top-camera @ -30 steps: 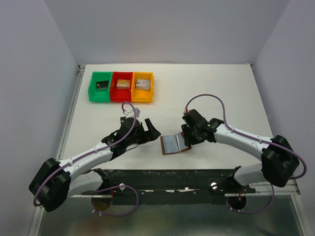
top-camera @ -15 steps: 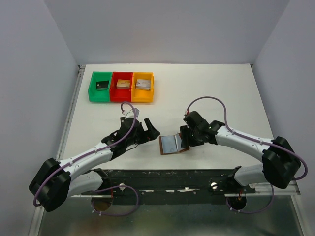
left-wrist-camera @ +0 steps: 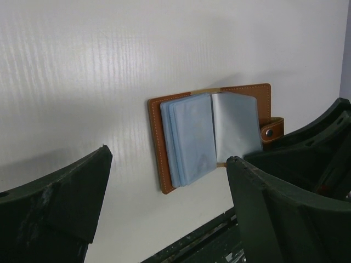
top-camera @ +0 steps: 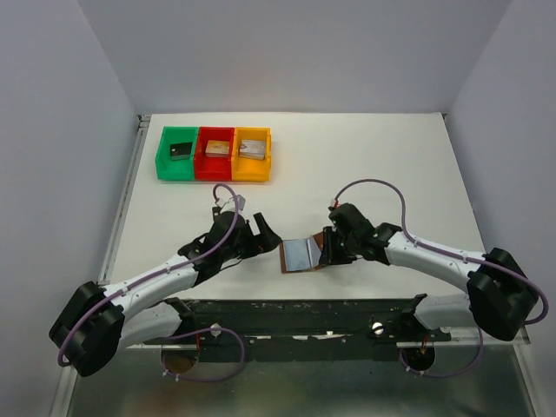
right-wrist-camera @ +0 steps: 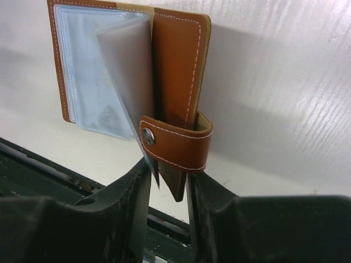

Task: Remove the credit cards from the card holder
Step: Remove the credit card from the card holder.

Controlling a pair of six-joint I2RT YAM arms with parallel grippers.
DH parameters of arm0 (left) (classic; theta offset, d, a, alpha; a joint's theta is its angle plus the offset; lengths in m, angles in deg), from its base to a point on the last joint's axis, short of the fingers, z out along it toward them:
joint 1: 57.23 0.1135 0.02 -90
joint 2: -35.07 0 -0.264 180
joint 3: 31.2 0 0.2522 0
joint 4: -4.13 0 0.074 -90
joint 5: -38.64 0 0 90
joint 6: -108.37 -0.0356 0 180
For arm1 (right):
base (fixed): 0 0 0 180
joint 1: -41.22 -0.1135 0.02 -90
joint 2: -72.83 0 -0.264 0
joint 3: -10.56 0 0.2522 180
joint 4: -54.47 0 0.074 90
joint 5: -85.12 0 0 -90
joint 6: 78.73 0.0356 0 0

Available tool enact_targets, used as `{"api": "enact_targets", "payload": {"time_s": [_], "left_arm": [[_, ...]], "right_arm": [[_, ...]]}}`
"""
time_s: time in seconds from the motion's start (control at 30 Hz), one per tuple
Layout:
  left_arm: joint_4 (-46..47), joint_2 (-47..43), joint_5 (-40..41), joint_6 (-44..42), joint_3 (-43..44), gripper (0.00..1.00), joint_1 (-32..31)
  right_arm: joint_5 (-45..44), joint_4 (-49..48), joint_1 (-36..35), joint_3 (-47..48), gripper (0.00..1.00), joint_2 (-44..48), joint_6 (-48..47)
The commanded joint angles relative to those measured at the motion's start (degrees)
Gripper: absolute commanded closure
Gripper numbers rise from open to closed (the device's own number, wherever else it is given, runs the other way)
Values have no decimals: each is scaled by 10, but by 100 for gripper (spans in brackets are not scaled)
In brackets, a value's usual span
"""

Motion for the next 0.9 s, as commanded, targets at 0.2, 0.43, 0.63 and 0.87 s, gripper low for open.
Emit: {"api": "enact_targets", "payload": {"time_s": [0.2,0.43,0.63,0.87], "left_arm": [[75,-27,-67,-14,-29,1,-5],[125,-5,-109,-9,-46,2,-4],[156,55,-160,-7,-39,13,-6],[166,92,-180,-21,-11,20,-23]], "right_arm": [[23,-60,1,-33,100,35,22],[37,-92,1,-68,100,71,53],[47,-129,1,-102,100,86,95],[56,-140,2,-113,100,79,103]]}}
